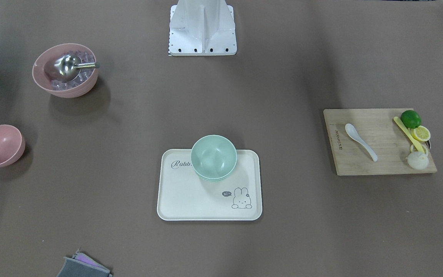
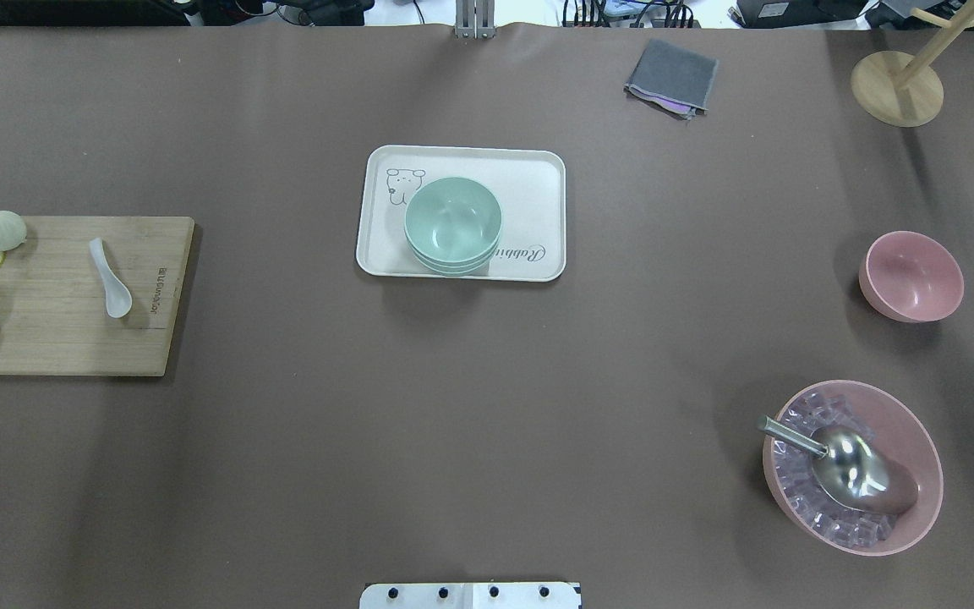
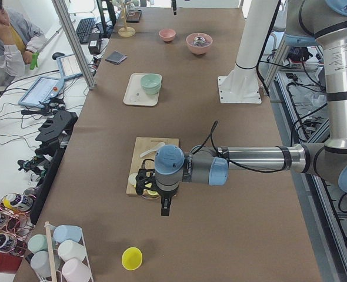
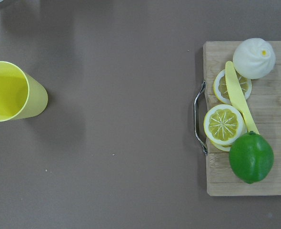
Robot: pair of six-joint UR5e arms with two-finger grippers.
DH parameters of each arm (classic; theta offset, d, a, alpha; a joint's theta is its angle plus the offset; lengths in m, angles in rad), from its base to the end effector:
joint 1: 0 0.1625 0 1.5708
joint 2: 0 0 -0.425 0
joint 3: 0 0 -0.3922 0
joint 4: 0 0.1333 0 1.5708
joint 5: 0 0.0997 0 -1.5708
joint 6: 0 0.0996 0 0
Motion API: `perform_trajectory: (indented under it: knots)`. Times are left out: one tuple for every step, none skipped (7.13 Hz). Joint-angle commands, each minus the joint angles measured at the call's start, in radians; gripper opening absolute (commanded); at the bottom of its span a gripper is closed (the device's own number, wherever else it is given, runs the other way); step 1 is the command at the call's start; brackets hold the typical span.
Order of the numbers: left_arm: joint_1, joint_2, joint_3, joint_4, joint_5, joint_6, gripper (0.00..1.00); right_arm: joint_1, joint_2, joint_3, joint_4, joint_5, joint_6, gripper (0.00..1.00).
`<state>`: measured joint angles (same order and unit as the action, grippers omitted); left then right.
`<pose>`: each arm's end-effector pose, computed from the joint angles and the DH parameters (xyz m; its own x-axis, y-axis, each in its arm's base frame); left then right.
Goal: Stack pink bowl on green and place spoon
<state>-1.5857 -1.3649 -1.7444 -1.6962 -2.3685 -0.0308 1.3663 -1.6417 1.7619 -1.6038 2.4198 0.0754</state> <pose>-0.0681 -0.4099 0.6512 0.6985 0.0255 -0.7152 0.0364 0.9968 0.0710 -0.0370 -0.4665 0.5963 0.6471 -0.1241 0.7522 0.1540 0.9876 0.0305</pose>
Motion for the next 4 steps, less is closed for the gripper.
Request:
perform_trajectory:
  knots:
    - [0.001,-0.003,0.0,0.0,0.0,0.0,0.98,-0.023,0.014,-0.095,0.156,-0.001,0.03,1.0]
    - [0.001,-0.005,-0.001,0.0,0.0,0.0,0.98,-0.05,0.016,-0.175,0.32,-0.007,0.128,1.0]
    - [0.001,-0.005,-0.003,0.0,0.0,-0.001,0.98,-0.109,0.02,-0.212,0.44,-0.068,0.267,1.0]
    - [0.001,-0.005,-0.003,0.001,0.0,-0.001,0.98,-0.136,0.022,-0.22,0.471,-0.099,0.324,0.97]
